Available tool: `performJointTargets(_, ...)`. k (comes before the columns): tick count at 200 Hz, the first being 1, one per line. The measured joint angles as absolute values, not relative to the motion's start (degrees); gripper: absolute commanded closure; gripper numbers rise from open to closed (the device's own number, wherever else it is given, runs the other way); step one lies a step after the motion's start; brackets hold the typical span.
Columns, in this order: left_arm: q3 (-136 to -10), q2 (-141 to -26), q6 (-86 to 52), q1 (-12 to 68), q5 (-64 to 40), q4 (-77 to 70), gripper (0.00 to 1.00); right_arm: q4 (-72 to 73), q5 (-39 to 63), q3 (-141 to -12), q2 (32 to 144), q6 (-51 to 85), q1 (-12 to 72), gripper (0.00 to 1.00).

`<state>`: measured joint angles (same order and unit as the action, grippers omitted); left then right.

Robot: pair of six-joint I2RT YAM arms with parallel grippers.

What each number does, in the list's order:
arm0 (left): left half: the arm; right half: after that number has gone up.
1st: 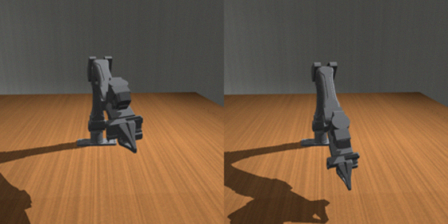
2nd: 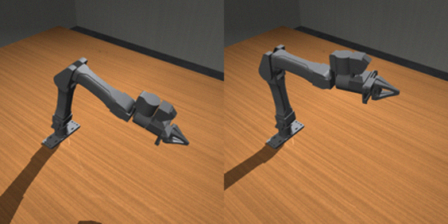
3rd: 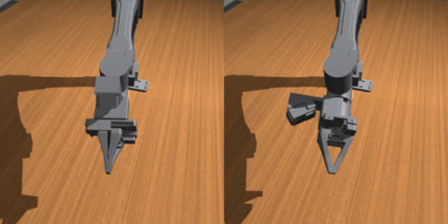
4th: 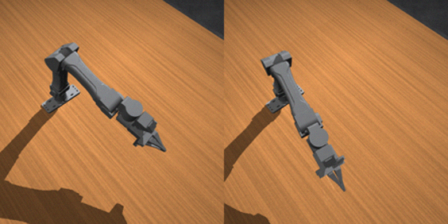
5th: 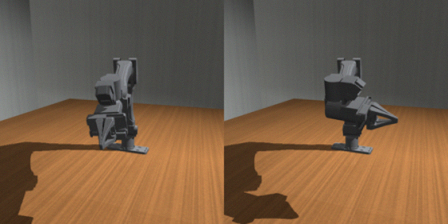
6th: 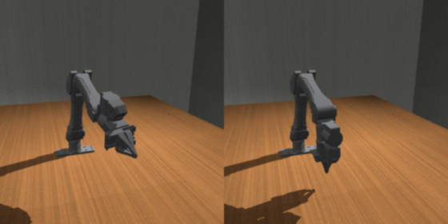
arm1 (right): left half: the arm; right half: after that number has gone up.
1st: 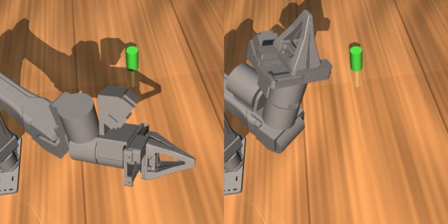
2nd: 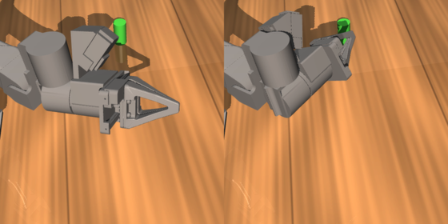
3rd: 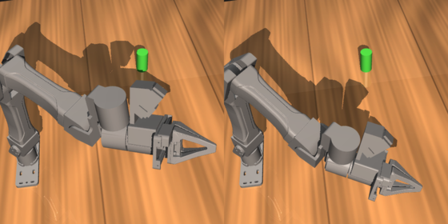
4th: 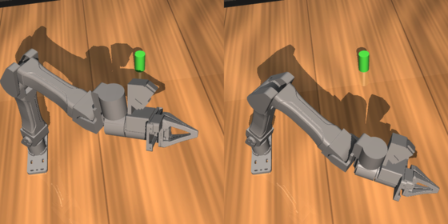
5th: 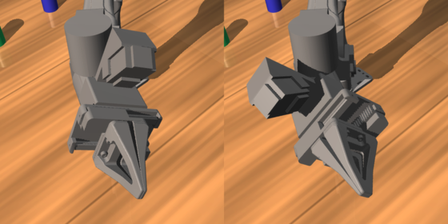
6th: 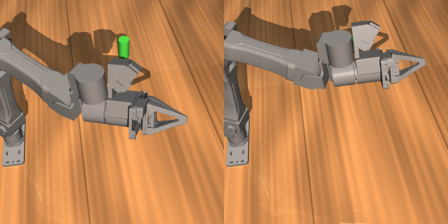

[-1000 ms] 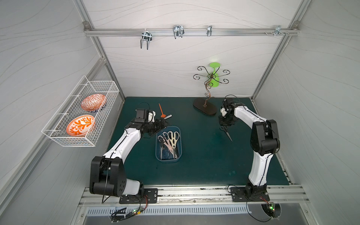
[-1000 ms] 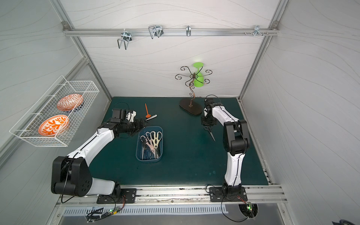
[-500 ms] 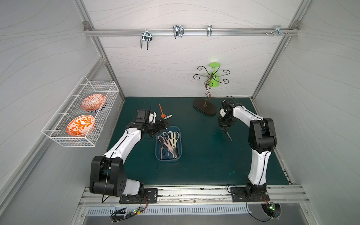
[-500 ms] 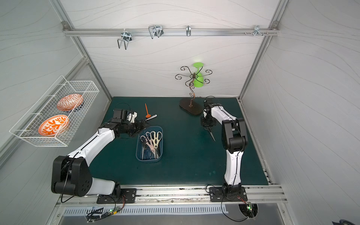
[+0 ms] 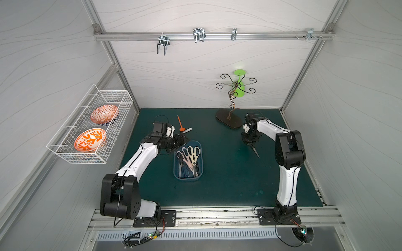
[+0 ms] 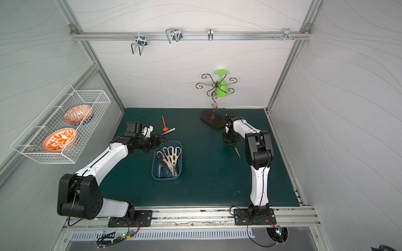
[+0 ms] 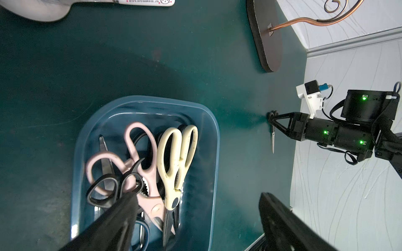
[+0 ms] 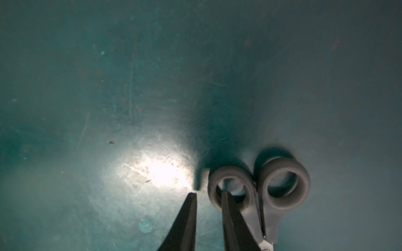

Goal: Put the scissors into the storage box
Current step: Pick up the scissors from the center of the board, then place the scissors in the storage box.

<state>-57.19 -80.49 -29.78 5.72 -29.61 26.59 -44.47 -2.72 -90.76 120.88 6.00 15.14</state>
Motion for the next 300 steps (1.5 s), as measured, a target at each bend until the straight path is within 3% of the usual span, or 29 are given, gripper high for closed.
performJointTargets(80,-57.2,-80.4,-29.8,5.7,-29.6,26.7,0.08,-44.2,-7.2,-90.9,121.8,4.4,16.3,0.79)
performJointTargets(142,-57.2,-80.1,-30.2,5.7,-29.6,26.7,0.08,-45.1,-8.3,-91.9,122.3,4.0,17.0,1.0)
performJointTargets(158,-57.2,-80.1,-30.2,5.7,-29.6,26.8,0.08,-45.2,-7.9,-91.9,122.3,4.2,17.1,1.0)
performJointTargets(245,-57.2,-80.0,-30.5,4.7,-25.2,28.1,0.08,-45.5,3.4,-93.8,116.4,13.3,20.2,1.0)
performJointTargets(300,-54.7,-80.0,-31.7,-2.6,-23.0,25.0,0.08,-39.0,14.6,-93.6,108.1,25.5,28.3,1.0)
